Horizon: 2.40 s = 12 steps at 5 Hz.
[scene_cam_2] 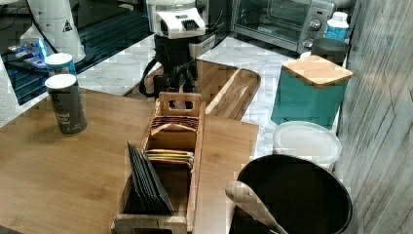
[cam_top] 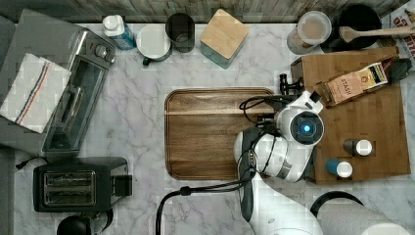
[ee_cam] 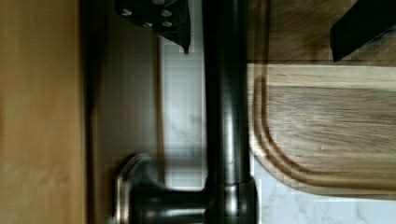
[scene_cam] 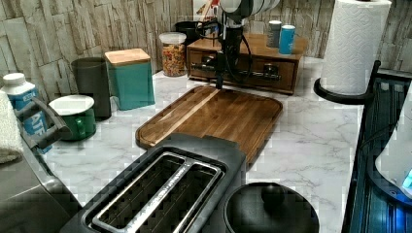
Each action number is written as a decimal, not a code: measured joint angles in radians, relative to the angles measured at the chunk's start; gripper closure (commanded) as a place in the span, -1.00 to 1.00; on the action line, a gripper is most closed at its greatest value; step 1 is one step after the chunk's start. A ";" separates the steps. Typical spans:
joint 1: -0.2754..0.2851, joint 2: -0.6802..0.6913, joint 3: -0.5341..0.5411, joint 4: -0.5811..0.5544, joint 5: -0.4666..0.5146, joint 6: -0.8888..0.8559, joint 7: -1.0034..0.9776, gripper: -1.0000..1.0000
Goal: Open the drawer.
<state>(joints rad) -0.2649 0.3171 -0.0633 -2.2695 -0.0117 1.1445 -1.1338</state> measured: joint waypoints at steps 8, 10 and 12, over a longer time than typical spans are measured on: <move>0.079 -0.080 0.069 -0.090 0.117 -0.061 0.067 -1.00; 0.175 -0.121 0.118 -0.133 0.079 -0.079 0.217 -1.00; 0.218 -0.129 0.148 -0.146 0.047 -0.079 0.270 -1.00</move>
<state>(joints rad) -0.0468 0.1885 0.0847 -2.4160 0.0356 1.0654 -0.8638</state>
